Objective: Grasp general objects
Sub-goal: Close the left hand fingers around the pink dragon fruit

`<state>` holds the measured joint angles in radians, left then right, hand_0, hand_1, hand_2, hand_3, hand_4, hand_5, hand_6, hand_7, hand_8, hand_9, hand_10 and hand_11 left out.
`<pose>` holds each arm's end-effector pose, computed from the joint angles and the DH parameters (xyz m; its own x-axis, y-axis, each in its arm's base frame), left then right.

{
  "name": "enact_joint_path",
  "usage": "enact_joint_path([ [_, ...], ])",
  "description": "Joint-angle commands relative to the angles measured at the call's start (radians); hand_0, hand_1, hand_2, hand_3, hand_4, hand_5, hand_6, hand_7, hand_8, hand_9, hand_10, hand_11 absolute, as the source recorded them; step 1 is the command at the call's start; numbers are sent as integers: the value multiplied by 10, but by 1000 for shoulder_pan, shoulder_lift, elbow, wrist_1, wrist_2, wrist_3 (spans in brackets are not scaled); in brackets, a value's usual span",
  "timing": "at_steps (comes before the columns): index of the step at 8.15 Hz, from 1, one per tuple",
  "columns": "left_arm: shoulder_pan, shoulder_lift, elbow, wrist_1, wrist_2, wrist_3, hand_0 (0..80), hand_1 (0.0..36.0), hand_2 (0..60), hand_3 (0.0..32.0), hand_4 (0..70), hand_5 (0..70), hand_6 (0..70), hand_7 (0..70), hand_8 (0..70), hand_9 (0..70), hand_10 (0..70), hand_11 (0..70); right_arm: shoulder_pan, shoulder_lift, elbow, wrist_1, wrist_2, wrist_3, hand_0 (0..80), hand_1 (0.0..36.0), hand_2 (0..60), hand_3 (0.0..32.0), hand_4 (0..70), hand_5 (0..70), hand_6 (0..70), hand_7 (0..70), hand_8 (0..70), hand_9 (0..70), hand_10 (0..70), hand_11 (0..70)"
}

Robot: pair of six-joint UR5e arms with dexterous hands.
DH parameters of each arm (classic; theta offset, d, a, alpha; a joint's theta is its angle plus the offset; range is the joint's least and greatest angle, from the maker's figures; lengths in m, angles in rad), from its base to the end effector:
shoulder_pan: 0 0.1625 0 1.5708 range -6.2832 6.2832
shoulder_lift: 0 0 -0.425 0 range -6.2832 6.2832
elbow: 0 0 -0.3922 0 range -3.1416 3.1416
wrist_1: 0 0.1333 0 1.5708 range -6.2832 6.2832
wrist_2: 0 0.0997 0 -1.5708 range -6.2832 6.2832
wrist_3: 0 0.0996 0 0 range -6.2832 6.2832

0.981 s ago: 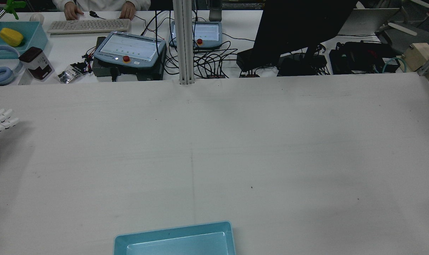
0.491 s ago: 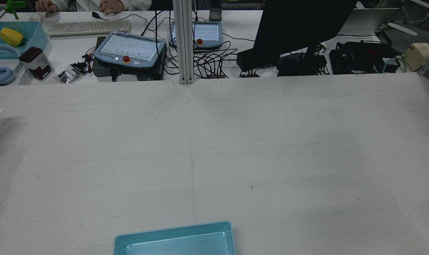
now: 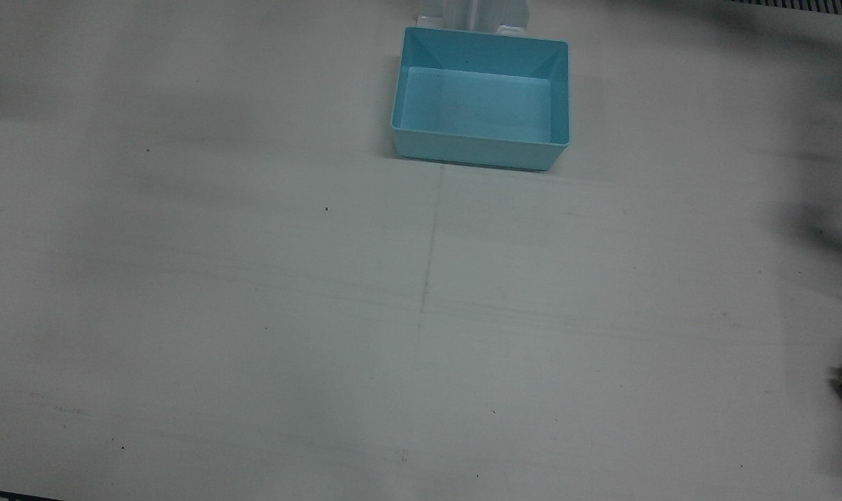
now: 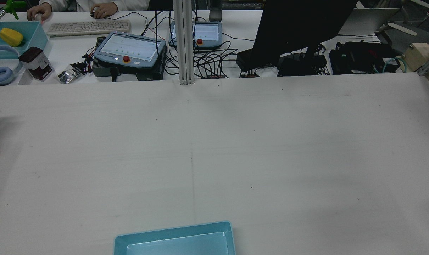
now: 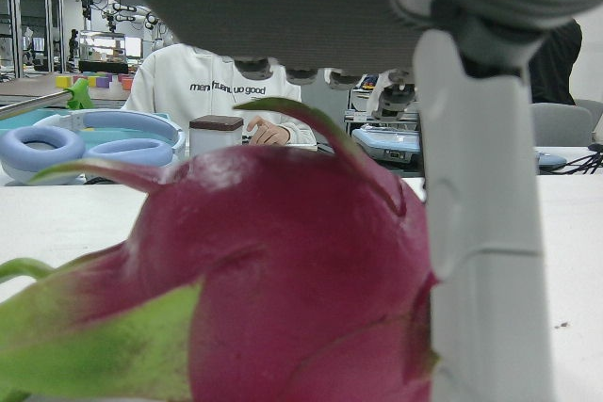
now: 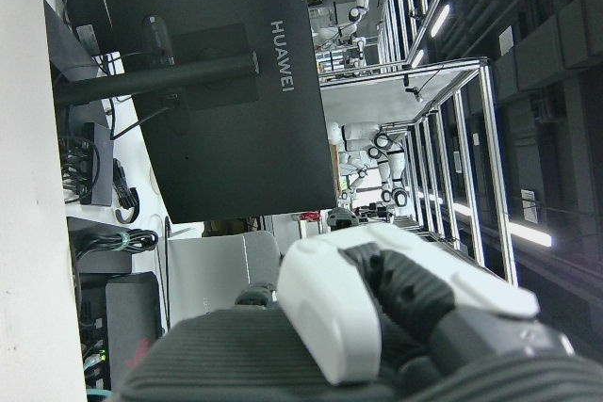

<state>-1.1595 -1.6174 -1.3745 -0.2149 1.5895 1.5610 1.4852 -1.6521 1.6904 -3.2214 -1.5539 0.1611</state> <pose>0.0848 -0.5232 0.7385 -0.0350 0.0556 -0.9978 0.9087 0.4174 -0.0086 0.0958 -0.4626 0.6748 -0.9853 0.0611 -0.1596 0.1565 -0.0518 -0.9863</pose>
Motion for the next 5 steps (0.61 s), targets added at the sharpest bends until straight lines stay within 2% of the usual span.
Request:
enact_joint_path([
  [1, 3, -36, 69, -35, -19, 19, 626, 223, 0, 0, 0, 0, 0, 0, 0, 0, 0, 0, 0, 0, 0, 0, 0, 0, 0, 0, 0, 0, 0, 0, 0, 0, 0, 0, 0, 0],
  [2, 4, -47, 95, -43, -19, 21, 624, 221, 0, 0, 0, 0, 0, 0, 0, 0, 0, 0, 0, 0, 0, 0, 0, 0, 0, 0, 0, 0, 0, 0, 0, 0, 0, 0, 0, 0],
  [5, 4, -47, 95, -41, -19, 21, 613, 214, 0, 0, 0, 0, 0, 0, 0, 0, 0, 0, 0, 0, 0, 0, 2, 0, 0, 0, 0, 0, 0, 0, 0, 0, 0, 0, 0, 0],
])
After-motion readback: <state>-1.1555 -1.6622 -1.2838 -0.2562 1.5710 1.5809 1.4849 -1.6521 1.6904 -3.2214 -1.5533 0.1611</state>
